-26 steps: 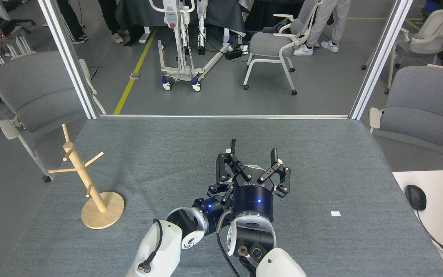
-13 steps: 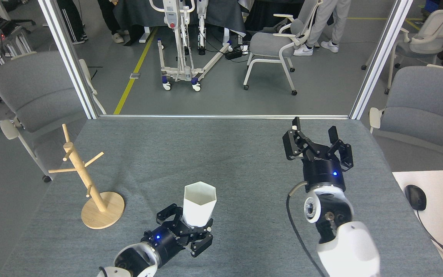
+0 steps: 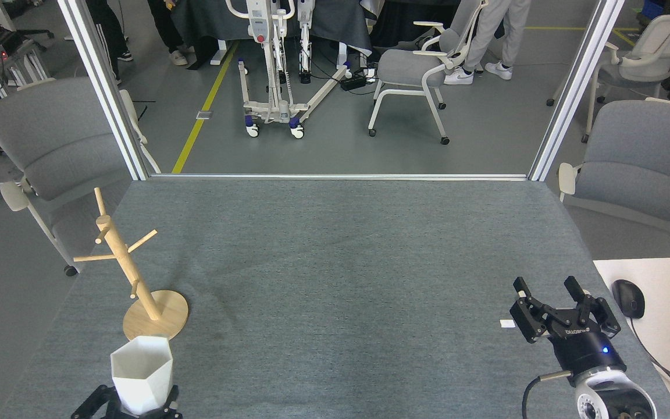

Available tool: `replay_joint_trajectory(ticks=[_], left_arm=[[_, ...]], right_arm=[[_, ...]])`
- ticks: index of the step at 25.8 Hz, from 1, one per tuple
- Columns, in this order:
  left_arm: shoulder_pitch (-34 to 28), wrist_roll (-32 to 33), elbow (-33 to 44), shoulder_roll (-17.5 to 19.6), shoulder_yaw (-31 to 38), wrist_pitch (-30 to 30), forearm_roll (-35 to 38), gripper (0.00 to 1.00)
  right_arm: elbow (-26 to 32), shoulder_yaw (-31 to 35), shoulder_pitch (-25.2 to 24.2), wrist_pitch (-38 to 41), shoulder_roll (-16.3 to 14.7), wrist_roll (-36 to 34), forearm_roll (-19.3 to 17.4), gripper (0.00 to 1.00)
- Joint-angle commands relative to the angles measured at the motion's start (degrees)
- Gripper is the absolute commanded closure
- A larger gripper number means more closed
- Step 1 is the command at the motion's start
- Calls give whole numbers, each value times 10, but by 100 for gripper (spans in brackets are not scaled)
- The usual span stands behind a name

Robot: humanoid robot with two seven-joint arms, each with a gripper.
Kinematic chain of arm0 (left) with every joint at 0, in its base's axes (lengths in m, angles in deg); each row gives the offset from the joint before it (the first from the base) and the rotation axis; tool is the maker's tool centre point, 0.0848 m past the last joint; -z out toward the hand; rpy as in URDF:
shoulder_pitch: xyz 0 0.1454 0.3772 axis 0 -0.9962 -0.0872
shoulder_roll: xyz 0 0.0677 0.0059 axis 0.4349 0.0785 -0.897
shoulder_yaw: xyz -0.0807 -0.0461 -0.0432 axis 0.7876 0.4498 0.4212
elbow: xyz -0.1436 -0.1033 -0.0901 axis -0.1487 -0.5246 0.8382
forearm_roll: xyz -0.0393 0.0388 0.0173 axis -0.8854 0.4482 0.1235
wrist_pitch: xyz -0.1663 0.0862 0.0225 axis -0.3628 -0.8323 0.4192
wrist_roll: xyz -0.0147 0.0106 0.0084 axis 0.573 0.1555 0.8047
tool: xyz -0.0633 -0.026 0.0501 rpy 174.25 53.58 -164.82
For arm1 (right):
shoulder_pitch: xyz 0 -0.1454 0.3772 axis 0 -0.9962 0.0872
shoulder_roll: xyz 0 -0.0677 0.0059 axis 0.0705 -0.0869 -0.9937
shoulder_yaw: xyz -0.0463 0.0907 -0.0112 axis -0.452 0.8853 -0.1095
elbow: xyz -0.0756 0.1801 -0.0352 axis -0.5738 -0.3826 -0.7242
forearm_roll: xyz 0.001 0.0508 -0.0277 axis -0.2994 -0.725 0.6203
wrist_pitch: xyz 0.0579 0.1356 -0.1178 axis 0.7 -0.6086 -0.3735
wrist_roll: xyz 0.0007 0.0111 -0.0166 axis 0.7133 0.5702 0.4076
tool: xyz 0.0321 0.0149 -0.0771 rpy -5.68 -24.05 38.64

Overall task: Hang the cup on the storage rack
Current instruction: 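Carry the cup with the left gripper toward the wooden stand, then hook the cup onto a peg of the wooden stand with the left gripper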

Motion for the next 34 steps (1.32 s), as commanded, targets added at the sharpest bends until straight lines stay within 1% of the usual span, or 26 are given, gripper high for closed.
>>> replay_joint_trajectory(ticks=[1,2,5,7,9,12,14,16,17,18,20,23,27,31,34], left_arm=[[1,-10,-6,1,96,-8,2,100],[8,-9,-12,2,111,-15,2,100],[63,-3,-35,9,130,-50,10,100],[90,-2,-52,39,136,-73,18,100],[115,-1,-64,68,136,-98,21,100],[151,15,-83,93,136,-113,24,100],[171,18,-92,94,134,-111,32,100],[181,18,-94,93,129,-109,46,100],[187,19,-94,92,118,-109,58,100],[193,19,-94,92,100,-112,73,100],[200,20,-99,86,76,-114,108,100],[212,19,-110,75,71,-114,132,100],[219,20,-111,71,62,-115,137,100],[219,20,-110,68,48,-115,155,100],[219,19,-109,65,42,-115,161,100]], right_arm=[[0,6,-5,28,-5,0,4,0],[-1,6,-5,38,-5,1,6,0],[-1,5,-5,52,-5,0,7,0],[-1,5,-6,42,-5,1,8,0],[-1,4,-6,33,3,3,10,0],[1,-3,-9,18,6,2,32,0],[3,-12,-22,9,18,0,44,0],[6,-19,-27,-4,42,-1,59,0],[7,-20,-28,-12,50,-1,73,0],[9,-22,-29,-24,51,-5,86,0],[9,-24,-37,-43,53,-24,97,0],[4,-36,-41,-45,64,-33,97,0],[2,-46,-43,-46,57,-33,97,0],[-1,-48,-43,-46,62,-33,97,0],[0,-52,-44,-46,57,-32,97,0]])
